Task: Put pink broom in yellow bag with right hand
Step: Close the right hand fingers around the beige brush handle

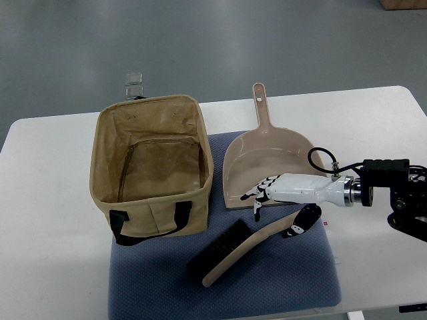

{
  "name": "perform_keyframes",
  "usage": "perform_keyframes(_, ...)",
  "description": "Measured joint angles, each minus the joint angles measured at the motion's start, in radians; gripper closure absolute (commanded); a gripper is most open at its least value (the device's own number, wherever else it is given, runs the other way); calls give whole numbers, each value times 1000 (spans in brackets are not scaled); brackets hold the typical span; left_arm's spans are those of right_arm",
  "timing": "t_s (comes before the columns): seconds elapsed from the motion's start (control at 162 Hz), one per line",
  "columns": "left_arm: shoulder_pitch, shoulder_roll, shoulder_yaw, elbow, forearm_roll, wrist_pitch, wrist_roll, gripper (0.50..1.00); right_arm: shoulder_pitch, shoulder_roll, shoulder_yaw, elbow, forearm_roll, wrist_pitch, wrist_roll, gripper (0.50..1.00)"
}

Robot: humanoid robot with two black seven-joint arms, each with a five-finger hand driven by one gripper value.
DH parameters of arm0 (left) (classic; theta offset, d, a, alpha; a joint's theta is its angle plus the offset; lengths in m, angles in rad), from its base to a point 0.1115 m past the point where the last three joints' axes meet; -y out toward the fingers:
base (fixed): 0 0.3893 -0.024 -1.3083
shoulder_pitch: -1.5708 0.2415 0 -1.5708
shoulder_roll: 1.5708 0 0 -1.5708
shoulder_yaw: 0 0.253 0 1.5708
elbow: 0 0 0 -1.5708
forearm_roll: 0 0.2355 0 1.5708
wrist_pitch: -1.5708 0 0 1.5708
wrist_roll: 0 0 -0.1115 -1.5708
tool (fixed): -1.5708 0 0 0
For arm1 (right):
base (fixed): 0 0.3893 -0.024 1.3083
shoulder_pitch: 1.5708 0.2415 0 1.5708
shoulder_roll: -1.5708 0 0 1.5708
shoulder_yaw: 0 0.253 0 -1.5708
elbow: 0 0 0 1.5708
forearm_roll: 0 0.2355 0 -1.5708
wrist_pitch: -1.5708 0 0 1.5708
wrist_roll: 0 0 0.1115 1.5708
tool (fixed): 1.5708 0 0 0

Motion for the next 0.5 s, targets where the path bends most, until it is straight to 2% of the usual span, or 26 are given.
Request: perform_keyframes(0.499,0,0,0,0,0,0,0,500,-11,22,-7,-34,-68,-27,-1,576)
